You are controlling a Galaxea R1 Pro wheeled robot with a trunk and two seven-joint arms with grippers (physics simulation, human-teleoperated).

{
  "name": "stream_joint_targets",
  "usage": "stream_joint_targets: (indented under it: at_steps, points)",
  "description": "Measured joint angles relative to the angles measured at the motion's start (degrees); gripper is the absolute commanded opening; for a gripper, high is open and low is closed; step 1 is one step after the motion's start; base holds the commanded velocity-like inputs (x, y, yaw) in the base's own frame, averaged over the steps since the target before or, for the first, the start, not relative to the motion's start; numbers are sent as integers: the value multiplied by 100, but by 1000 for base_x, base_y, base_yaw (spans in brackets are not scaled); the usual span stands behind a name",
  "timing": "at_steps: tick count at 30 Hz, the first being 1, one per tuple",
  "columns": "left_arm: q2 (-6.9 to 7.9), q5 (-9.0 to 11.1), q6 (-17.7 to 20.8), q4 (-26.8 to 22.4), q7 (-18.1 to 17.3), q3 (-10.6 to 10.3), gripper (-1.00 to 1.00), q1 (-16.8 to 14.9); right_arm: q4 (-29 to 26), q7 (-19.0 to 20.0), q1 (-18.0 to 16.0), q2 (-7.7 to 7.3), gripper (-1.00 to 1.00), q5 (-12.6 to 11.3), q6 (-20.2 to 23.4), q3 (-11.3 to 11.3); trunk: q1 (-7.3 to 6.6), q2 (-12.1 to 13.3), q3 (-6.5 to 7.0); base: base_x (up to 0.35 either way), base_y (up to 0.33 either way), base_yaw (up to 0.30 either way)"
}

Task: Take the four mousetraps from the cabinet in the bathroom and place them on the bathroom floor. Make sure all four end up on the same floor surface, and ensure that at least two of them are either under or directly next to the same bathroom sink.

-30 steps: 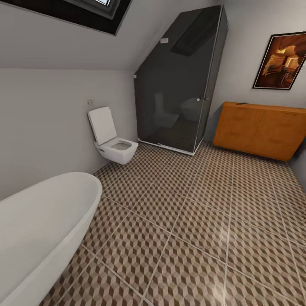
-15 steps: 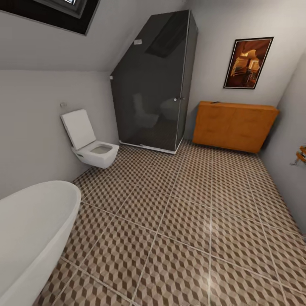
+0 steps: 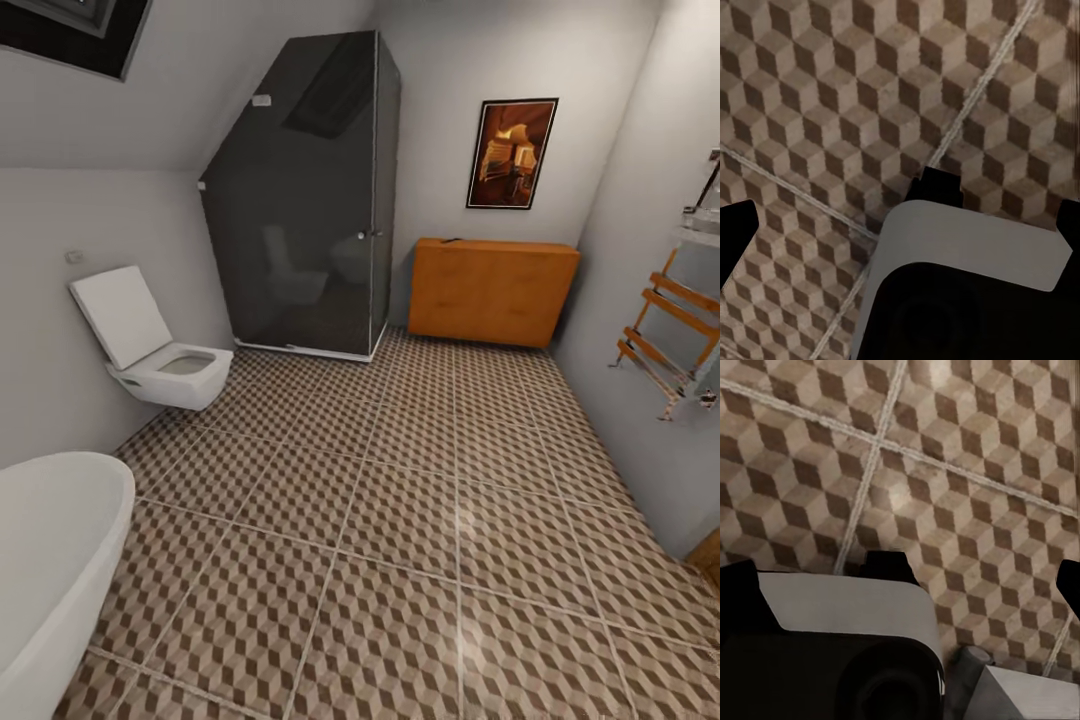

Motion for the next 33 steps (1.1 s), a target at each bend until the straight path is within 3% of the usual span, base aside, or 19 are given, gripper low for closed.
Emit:
stream_joint_targets:
  at_steps: [6,15,33]
  points:
    - [0,0,0,0,0,0,100,0,0,0,0,6,100,0,0,0,0,0,14,0,0,-280]
    - [1,-1,0,-2,2,0,100,1,0,0,-1,23,100,1,2,8,0,0,19,0,0,-64]
    - [0,-1,0,-1,0,0,100,0,0,0,0,7,100,-2,1,4,0,0,-75,0,0,-210]
